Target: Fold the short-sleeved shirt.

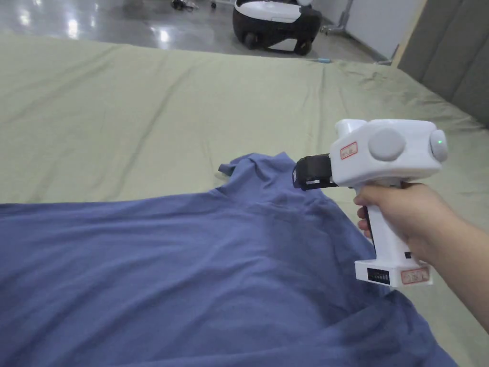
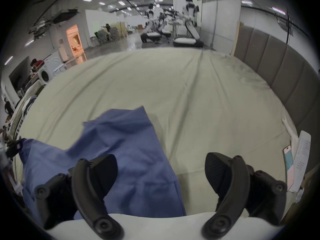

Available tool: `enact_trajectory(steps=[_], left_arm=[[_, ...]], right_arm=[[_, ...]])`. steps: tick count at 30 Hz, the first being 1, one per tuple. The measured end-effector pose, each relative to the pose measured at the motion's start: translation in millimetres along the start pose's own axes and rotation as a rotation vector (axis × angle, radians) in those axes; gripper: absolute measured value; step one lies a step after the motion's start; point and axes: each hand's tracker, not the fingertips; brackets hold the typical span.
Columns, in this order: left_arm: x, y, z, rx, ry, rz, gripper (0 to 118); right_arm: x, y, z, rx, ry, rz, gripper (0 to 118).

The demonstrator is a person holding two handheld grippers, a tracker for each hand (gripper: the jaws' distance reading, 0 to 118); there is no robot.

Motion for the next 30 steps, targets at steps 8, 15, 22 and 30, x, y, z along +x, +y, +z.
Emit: enact_trajectory(steps=[8, 15, 22, 30], left_arm=[[-31, -3, 6, -0.036, -0.046, 0.162, 0], [-39, -3, 73, 0.094, -0.056, 0.213, 0], [-50, -30, 163, 0.134, -0.114, 0.213, 0], [-47, -130, 209, 0.015, -0.170, 0.223, 0]], right_arm=[[-5, -12, 4, -0.031, 0.009, 0.043, 1], [7, -19, 99, 0.113, 0.091, 0.026, 1], [42, -82, 217, 0.186, 0.162, 0.036, 1], [47, -217, 255, 0.108, 0.135, 0.107, 1]])
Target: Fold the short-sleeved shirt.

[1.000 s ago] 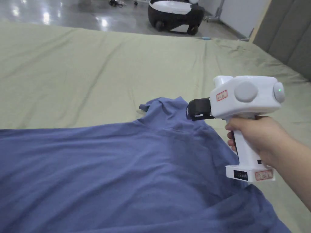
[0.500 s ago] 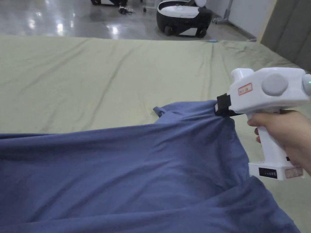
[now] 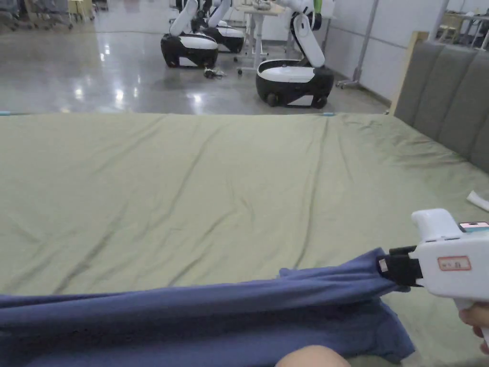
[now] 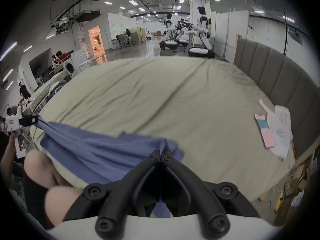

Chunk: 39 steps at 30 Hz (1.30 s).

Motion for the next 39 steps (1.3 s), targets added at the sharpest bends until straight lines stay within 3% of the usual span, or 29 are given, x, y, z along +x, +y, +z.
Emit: enact_trajectory(steps=[4, 6, 10, 13, 14, 15, 16, 17, 18, 19, 22, 24, 25, 26, 27, 28, 29, 31, 34, 37, 38, 39], left_arm=[[-21, -44, -12, -0.043, -0.001, 0.070, 0], [-31, -59, -23, -0.082, 0.010, 0.066, 0], [-30, -79, -28, -0.081, 0.048, -0.024, 0], [-30, -74, -30, -0.083, 0.058, 0.021, 5], [-25, -73, -27, -0.088, 0.062, 0.030, 20], [-24, -69, -24, -0.091, 0.058, 0.049, 50], [-24, -64, -18, -0.094, 0.063, 0.073, 95], [-25, -61, -12, -0.100, 0.078, 0.084, 115], [-19, -57, 4, -0.100, 0.072, 0.086, 118], [-19, -55, 16, -0.064, 0.057, 0.099, 117], [-22, -46, 69, 0.078, -0.048, 0.134, 117], [-26, -42, 95, 0.110, -0.106, 0.195, 116], [-30, -41, 104, 0.119, -0.157, 0.212, 113], [-24, -40, 115, 0.119, -0.208, 0.216, 103], [-26, -39, 118, 0.112, -0.256, 0.225, 82], [-30, -38, 116, 0.100, -0.291, 0.235, 36], [-32, -39, 111, 0.087, -0.299, 0.250, 1], [-39, -42, 99, 0.076, -0.269, 0.269, 0], [-56, -48, 67, 0.000, -0.401, 0.312, 0], [-80, -49, 35, -0.033, -0.465, 0.384, 3], [-91, -48, 24, -0.053, -0.513, 0.409, 18], [-102, -51, 14, -0.024, -0.557, 0.455, 47]], right_arm=[[3, -52, -21, -0.068, -0.046, 0.008, 1], [7, -70, -29, -0.078, -0.060, 0.010, 1], [10, -91, -34, -0.061, -0.068, -0.060, 1], [4, -91, -38, -0.053, -0.093, -0.041, 2], [4, -90, -38, -0.055, -0.094, -0.042, 8], [5, -88, -34, -0.054, -0.097, -0.042, 24], [5, -88, -31, -0.009, -0.118, -0.027, 51], [4, -89, -25, 0.022, -0.163, -0.016, 71], [6, -89, -14, 0.054, -0.174, -0.031, 90], [8, -90, -5, 0.085, -0.169, -0.052, 97], [-1, -88, 40, 0.280, -0.219, -0.021, 96], [-17, -82, 70, 0.319, -0.180, -0.021, 96], [-23, -80, 79, 0.339, -0.160, -0.022, 88], [-28, -78, 85, 0.349, -0.158, -0.010, 69], [-38, -75, 88, 0.353, -0.199, 0.036, 37], [-50, -69, 97, 0.331, -0.253, 0.082, 0], [-57, -63, 102, 0.398, -0.243, 0.091, 0], [-63, -51, 114, 0.396, -0.159, 0.084, 0], [-97, -40, 98, 0.372, -0.161, 0.117, 0], [-107, -39, 86, 0.356, -0.126, 0.153, 0], [-110, -36, 85, 0.354, -0.114, 0.161, 0], [-114, -32, 83, 0.347, -0.104, 0.166, 0]])
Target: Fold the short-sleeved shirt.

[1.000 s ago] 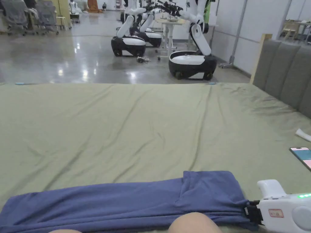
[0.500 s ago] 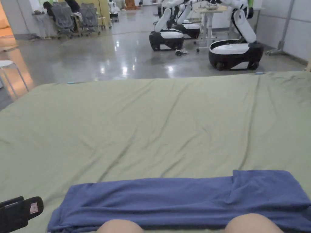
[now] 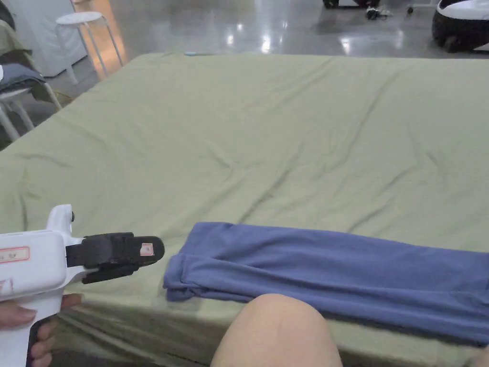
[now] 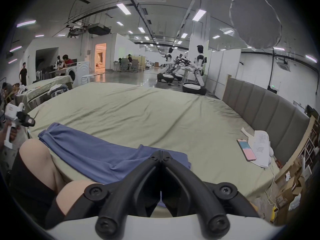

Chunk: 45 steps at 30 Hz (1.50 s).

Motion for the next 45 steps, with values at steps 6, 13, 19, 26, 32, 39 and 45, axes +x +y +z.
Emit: enact_trajectory(steps=[6, 13, 19, 26, 32, 39, 45], left_arm=[[-61, 7, -37, -0.094, -0.234, 0.375, 118], [-45, 13, -112, -0.241, -0.287, 0.257, 117], [-14, 33, -142, -0.306, -0.139, 0.127, 65], [10, 52, -125, -0.354, 0.113, -0.001, 3], [10, 94, -73, -0.309, 0.282, -0.040, 3], [11, 131, -19, -0.303, 0.529, -0.030, 3], [92, 128, -41, -0.328, 0.553, -0.140, 3]], right_arm=[[-9, 22, -15, -0.015, 0.008, 0.038, 0], [-7, 27, -24, -0.018, 0.068, -0.001, 0], [-22, 28, -16, -0.013, 0.109, 0.024, 0], [-25, 36, -7, -0.003, 0.093, 0.018, 0], [-10, 39, 4, 0.051, 0.110, 0.015, 0], [6, 38, 2, 0.099, 0.171, -0.001, 0], [21, 26, 2, 0.108, 0.206, 0.003, 0]])
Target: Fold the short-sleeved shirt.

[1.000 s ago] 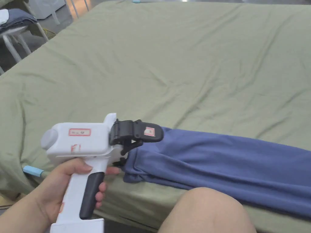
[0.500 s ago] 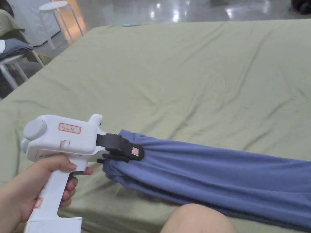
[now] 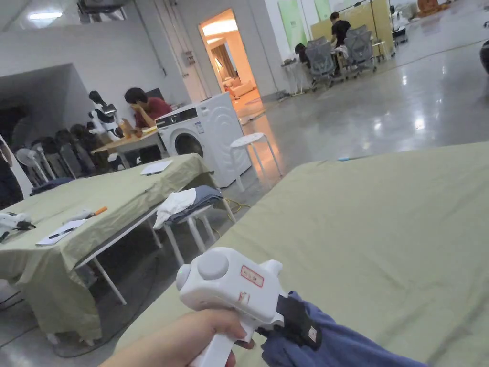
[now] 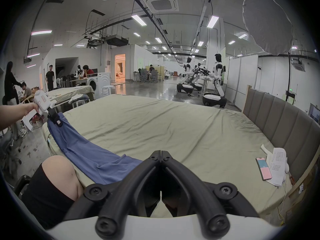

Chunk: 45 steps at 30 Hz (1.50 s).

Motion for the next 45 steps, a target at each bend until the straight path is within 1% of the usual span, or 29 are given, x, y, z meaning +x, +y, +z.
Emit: enact_trajectory(steps=[2, 5, 6, 9, 12, 15, 16, 17, 19, 20, 21, 22, 23, 24, 25, 26, 27, 28, 29, 30, 31, 33, 34, 36, 39, 42, 43, 44, 45], left_arm=[[40, 0, -2, -0.006, 0.020, -0.025, 3], [99, 3, -16, -0.015, -0.026, -0.110, 3], [116, 2, -24, -0.020, -0.027, -0.112, 3], [168, 0, -65, -0.086, -0.053, -0.162, 3], [205, -6, -112, -0.143, -0.042, -0.213, 3], [229, -14, -153, -0.215, -0.056, -0.201, 5], [234, -17, -165, -0.250, -0.072, -0.197, 21], [241, -21, -176, -0.292, -0.089, -0.198, 46], [252, -28, -187, -0.312, -0.092, -0.201, 105], [259, -30, -185, -0.302, -0.090, -0.215, 109], [264, -29, -179, -0.287, -0.101, -0.243, 108], [265, -28, -166, -0.215, -0.133, -0.264, 108], [266, -25, -152, -0.172, -0.158, -0.266, 105], [263, -23, -138, -0.133, -0.176, -0.246, 100], [258, -22, -126, -0.102, -0.182, -0.233, 84], [251, -23, -111, -0.057, -0.180, -0.227, 61], [246, -25, -105, -0.025, -0.130, -0.237, 40], [244, -29, -104, -0.006, -0.040, -0.268, 27], [241, -34, -108, 0.005, 0.044, -0.292, 27], [238, -39, -119, -0.008, 0.130, -0.313, 0], [237, -44, -129, -0.032, 0.166, -0.318, 0], [237, -53, -152, -0.116, 0.099, -0.306, 0], [237, -59, -166, -0.123, 0.082, -0.274, 0], [251, -67, -188, -0.122, 0.069, -0.267, 0], [274, -80, -206, -0.133, -0.027, -0.217, 0], [286, -85, -210, -0.145, -0.096, -0.221, 0], [286, -84, -204, -0.140, -0.106, -0.250, 0], [285, -82, -194, -0.128, -0.142, -0.270, 0], [280, -80, -180, -0.103, -0.195, -0.261, 0]], right_arm=[[0, -1, 2, 0.005, 0.009, 0.005, 0], [-9, 4, 5, 0.013, 0.019, 0.009, 0], [-10, 4, 7, 0.019, 0.021, 0.008, 0], [-9, 2, 16, 0.030, 0.027, 0.002, 0], [-7, -3, 25, 0.035, 0.029, -0.006, 0], [-3, -9, 34, 0.029, 0.017, -0.014, 0], [-1, -10, 36, 0.025, 0.012, -0.016, 0], [1, -11, 38, 0.021, 0.008, -0.016, 0], [5, -15, 42, 0.017, -0.009, -0.015, 0], [7, -15, 43, 0.016, -0.018, -0.017, 0], [8, -16, 43, 0.014, -0.022, -0.020, 0], [10, -17, 43, 0.012, -0.024, -0.024, 0], [12, -19, 43, 0.009, -0.023, -0.030, 0], [12, -19, 43, 0.009, -0.022, -0.033, 0], [12, -19, 42, 0.008, -0.021, -0.035, 0], [11, -20, 41, 0.007, -0.019, -0.036, 0], [10, -21, 39, 0.006, -0.015, -0.038, 0], [9, -21, 38, 0.006, -0.010, -0.039, 0], [8, -21, 37, 0.006, -0.003, -0.042, 0], [6, -22, 36, 0.005, 0.003, -0.045, 0], [4, -22, 35, 0.006, 0.007, -0.046, 0], [1, -22, 35, 0.005, 0.016, -0.050, 0], [-1, -23, 35, 0.002, 0.023, -0.051, 0], [-3, -22, 35, -0.011, 0.026, -0.047, 0], [-7, -19, 40, -0.016, 0.026, -0.028, 0], [-12, -14, 46, -0.013, 0.024, -0.010, 0], [-12, -13, 47, -0.011, 0.022, -0.004, 0], [-13, -12, 48, -0.011, 0.021, 0.000, 0], [-14, -11, 48, -0.011, 0.019, 0.003, 0]])
